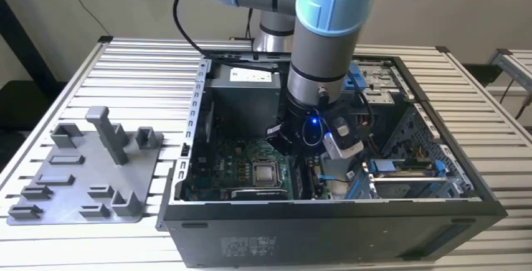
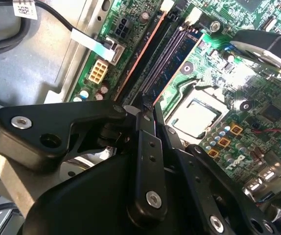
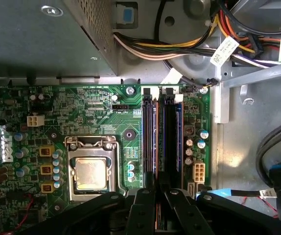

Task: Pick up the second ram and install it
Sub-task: 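Insert the second ram into the second slot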

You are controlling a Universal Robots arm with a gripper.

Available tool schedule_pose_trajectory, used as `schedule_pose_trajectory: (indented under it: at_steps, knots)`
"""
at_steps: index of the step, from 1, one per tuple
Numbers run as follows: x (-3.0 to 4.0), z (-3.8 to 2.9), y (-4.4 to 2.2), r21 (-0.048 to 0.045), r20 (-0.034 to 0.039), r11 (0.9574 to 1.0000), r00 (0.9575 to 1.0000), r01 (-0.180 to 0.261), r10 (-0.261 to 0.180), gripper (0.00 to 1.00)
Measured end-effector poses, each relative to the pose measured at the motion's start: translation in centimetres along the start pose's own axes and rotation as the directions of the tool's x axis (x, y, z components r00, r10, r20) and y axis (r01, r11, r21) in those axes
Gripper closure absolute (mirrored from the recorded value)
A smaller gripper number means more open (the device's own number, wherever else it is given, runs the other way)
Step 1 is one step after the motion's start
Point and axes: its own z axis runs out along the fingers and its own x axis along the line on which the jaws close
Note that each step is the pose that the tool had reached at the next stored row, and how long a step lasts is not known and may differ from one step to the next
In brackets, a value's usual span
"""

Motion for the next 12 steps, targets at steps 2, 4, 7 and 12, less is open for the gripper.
schedule_pose_trajectory:
  at_steps: [2,4,7,12]
  knots:
    - [-0.01,-0.02,-0.06,-0.0002,-0.0001,1.0000,1.0000,0.000,0.000,0.86]
    - [0.00,-0.05,-0.11,-0.0014,-0.0002,1.0000,1.0000,0.000,0.000,0.86]
    - [-0.02,-0.03,-0.11,-0.0021,-0.0001,1.0000,1.0000,0.000,0.000,0.86]
    - [-0.09,0.00,-0.11,-0.0018,-0.0001,1.0000,1.0000,0.000,0.000,0.86]
